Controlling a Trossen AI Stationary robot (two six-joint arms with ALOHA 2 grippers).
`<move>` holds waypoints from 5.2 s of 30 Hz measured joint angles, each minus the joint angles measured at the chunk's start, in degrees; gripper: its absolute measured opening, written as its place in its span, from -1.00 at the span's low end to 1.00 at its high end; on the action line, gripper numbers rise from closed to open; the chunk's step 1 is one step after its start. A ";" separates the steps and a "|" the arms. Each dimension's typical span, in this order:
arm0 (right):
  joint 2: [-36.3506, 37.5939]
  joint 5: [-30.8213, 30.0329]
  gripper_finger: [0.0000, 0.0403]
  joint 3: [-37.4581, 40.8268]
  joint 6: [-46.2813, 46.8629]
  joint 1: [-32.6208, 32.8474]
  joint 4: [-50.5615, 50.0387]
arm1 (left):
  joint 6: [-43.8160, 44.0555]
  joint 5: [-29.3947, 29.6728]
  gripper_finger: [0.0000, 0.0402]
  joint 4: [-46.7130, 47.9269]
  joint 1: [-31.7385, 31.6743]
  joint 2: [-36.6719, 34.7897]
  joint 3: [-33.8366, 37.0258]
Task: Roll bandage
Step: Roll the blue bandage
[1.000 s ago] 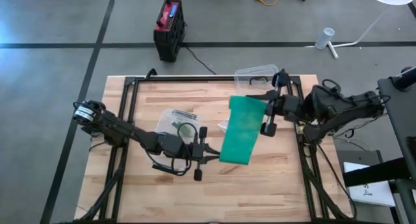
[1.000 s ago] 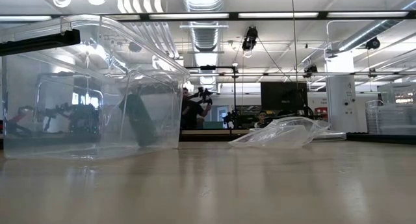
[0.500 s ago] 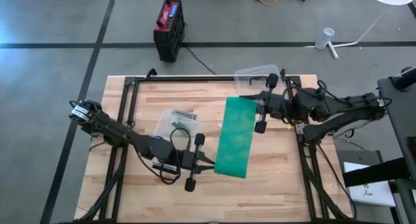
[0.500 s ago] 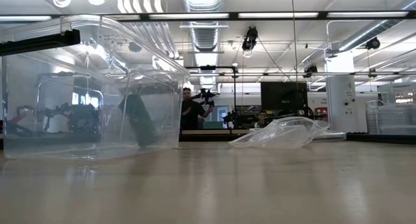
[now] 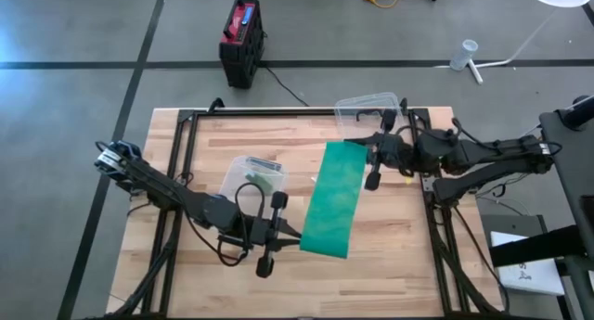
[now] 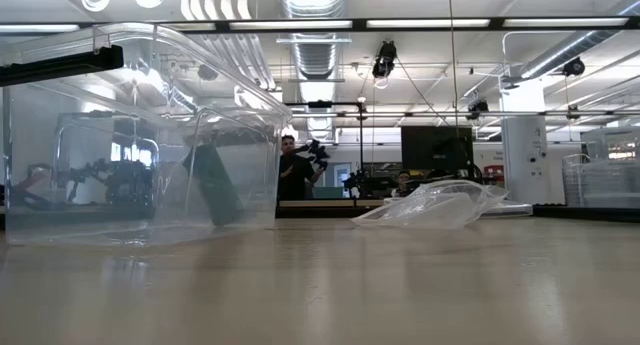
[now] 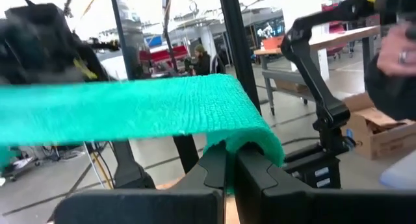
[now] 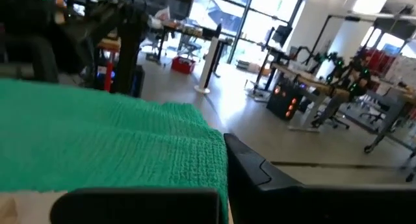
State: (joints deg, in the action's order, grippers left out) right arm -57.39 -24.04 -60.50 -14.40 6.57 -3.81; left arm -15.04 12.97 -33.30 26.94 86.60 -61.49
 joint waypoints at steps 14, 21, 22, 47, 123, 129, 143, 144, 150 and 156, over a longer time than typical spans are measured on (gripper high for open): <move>-0.58 4.96 -1.00 8.75 9.73 0.07 -2.61 | -2.50 0.13 -1.00 0.29 -0.70 -0.36 -7.61; -0.73 5.03 -1.00 10.23 10.53 1.25 -2.63 | -2.54 2.08 -1.00 -0.34 -3.23 -0.36 -10.14; -0.78 5.07 -1.00 10.29 10.78 1.52 -2.70 | -2.59 2.77 -1.00 -0.47 -3.84 -0.39 -10.17; 0.15 8.03 -1.00 9.80 14.91 11.62 -7.39 | -3.83 9.07 -1.00 3.12 -9.67 -7.76 -8.20; -0.77 -3.01 -1.00 8.25 4.83 9.25 -8.55 | 17.08 0.69 -1.00 8.03 -4.19 -3.87 -8.14; -0.45 -2.99 -1.00 8.25 4.34 5.95 -9.36 | 17.74 -2.01 -1.00 5.44 -2.05 -2.44 -8.12; 1.94 -2.99 -1.00 8.27 3.99 4.09 -10.10 | 14.63 -2.05 -1.00 4.72 0.39 -2.39 -8.12; 2.05 -2.99 -1.00 8.27 3.99 4.09 -10.47 | 14.61 -2.05 -1.00 4.54 0.39 -2.39 -8.12; 2.66 -2.99 -1.00 8.30 4.80 4.11 -12.38 | 14.96 -2.03 -1.00 2.81 0.39 -2.39 -8.12; 2.69 -2.99 -1.00 8.30 5.67 4.13 -13.49 | 15.08 -1.99 -1.00 1.46 0.39 -2.39 -8.12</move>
State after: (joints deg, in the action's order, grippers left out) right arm -54.70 -27.03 -52.21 -8.74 10.70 -17.30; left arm 0.04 10.98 -31.84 27.33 84.20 -69.60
